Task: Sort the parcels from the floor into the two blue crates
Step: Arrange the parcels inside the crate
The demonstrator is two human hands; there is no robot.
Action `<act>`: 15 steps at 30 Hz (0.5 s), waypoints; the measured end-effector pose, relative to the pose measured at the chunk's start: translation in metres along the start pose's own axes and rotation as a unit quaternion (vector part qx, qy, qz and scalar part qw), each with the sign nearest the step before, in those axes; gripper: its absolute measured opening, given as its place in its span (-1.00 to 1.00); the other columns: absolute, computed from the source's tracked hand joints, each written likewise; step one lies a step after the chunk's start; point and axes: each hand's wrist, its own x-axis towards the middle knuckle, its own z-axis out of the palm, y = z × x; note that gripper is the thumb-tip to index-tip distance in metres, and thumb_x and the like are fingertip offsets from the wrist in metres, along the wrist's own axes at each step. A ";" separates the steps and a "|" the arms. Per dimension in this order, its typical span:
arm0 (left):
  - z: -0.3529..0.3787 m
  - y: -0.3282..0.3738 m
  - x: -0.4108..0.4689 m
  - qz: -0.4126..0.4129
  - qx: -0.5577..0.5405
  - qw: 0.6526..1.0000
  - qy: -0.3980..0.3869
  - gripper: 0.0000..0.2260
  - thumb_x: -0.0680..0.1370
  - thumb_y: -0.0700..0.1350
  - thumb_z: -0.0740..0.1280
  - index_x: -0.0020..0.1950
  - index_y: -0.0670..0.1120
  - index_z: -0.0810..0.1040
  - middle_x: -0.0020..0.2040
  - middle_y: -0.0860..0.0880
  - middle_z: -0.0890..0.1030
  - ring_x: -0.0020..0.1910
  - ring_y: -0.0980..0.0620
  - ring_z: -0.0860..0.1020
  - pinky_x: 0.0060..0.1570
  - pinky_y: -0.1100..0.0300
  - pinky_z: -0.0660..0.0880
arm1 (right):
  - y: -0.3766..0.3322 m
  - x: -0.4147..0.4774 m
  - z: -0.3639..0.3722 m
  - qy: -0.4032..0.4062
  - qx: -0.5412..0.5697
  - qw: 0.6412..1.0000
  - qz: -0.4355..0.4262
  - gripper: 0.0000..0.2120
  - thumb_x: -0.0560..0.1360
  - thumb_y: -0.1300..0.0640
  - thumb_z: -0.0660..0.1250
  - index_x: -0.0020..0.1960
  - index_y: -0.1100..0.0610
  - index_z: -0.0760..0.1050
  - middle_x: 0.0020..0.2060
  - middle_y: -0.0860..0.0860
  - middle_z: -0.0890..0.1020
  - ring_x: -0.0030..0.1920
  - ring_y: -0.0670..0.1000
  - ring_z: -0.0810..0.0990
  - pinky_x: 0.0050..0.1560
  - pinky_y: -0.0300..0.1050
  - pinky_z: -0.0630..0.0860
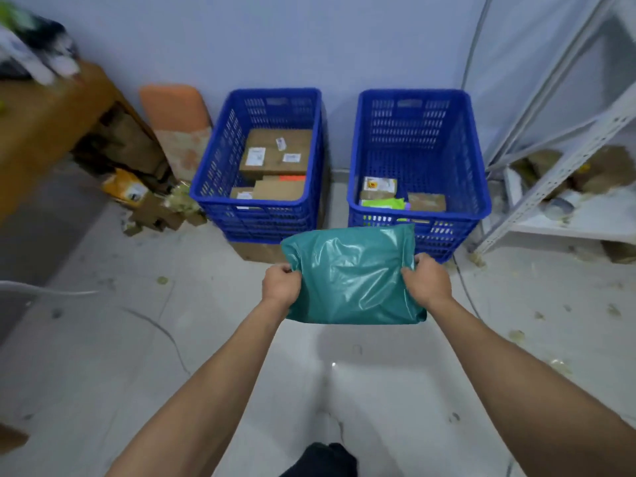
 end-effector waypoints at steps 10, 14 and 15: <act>-0.113 0.094 0.072 0.039 -0.056 0.997 0.044 -0.90 0.52 -0.13 0.34 -0.19 -0.08 0.52 -0.18 -0.03 0.61 -0.16 -0.04 0.54 -0.06 0.07 0.47 | -0.170 0.054 -0.020 -0.006 -0.036 0.993 -0.114 -0.80 0.50 0.10 0.27 0.05 0.17 0.54 -0.08 0.15 0.64 -0.14 0.17 0.54 -0.22 -0.05 0.40; -0.131 0.109 0.119 0.013 -0.082 0.996 0.041 -0.77 0.53 0.00 0.35 -0.19 -0.15 0.56 -0.15 -0.08 0.66 -0.15 -0.08 0.59 0.01 0.01 0.54 | -0.213 0.095 -0.014 -0.026 -0.074 0.986 -0.150 -0.82 0.54 0.07 0.24 0.02 0.17 0.49 -0.05 0.13 0.63 0.01 0.21 0.59 -0.16 -0.05 0.41; -0.136 0.116 0.128 0.002 -0.102 0.994 0.035 -0.75 0.54 0.02 0.36 -0.15 -0.16 0.60 -0.11 -0.07 0.68 -0.12 -0.06 0.62 0.04 -0.01 0.56 | -0.225 0.107 -0.014 -0.037 -0.090 0.982 -0.162 -0.83 0.55 0.06 0.23 0.02 0.16 0.46 -0.06 0.11 0.62 0.02 0.20 0.59 -0.16 -0.06 0.37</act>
